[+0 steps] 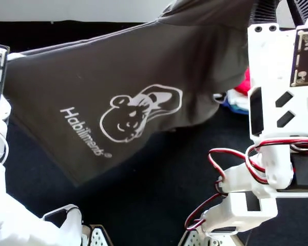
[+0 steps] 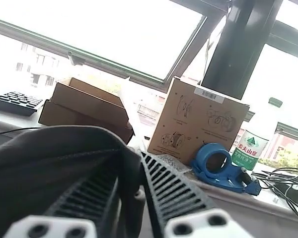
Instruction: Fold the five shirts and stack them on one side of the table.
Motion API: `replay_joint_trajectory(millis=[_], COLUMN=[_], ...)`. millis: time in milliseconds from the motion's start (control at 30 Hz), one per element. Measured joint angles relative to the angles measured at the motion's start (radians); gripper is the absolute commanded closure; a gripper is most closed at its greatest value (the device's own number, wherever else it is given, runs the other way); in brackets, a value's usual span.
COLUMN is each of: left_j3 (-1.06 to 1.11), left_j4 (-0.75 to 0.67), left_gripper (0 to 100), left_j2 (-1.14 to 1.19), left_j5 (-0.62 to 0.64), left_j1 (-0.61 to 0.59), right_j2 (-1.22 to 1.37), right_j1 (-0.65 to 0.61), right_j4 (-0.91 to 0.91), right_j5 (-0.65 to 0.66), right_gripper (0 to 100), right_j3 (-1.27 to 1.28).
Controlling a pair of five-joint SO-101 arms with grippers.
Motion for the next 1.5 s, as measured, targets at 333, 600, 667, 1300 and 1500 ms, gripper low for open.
replay_joint_trajectory(millis=[333,600,667,1300,1500], left_j3=[0.0,0.014,0.046,0.216,0.215], left_j4=[0.0,0.0,0.0,-0.003,-0.018], left_gripper=[99,99,99,99,99], left_j2=[-0.12,-0.121,-0.121,-0.311,-0.393], left_j5=[0.02,0.057,0.057,0.064,0.064], left_j1=[0.0,0.0,0.0,0.0,0.0], right_j2=[-0.239,-0.29,-0.29,-0.436,-0.465], right_j1=[0.002,0.008,0.008,0.008,0.008], right_j4=[0.015,0.015,0.015,-0.003,-0.003], right_j5=[0.0,0.006,0.006,0.006,0.006], right_gripper=[99.0,99.0,99.0,99.1,99.1], right_j3=[-0.009,-0.011,0.029,0.215,0.21])
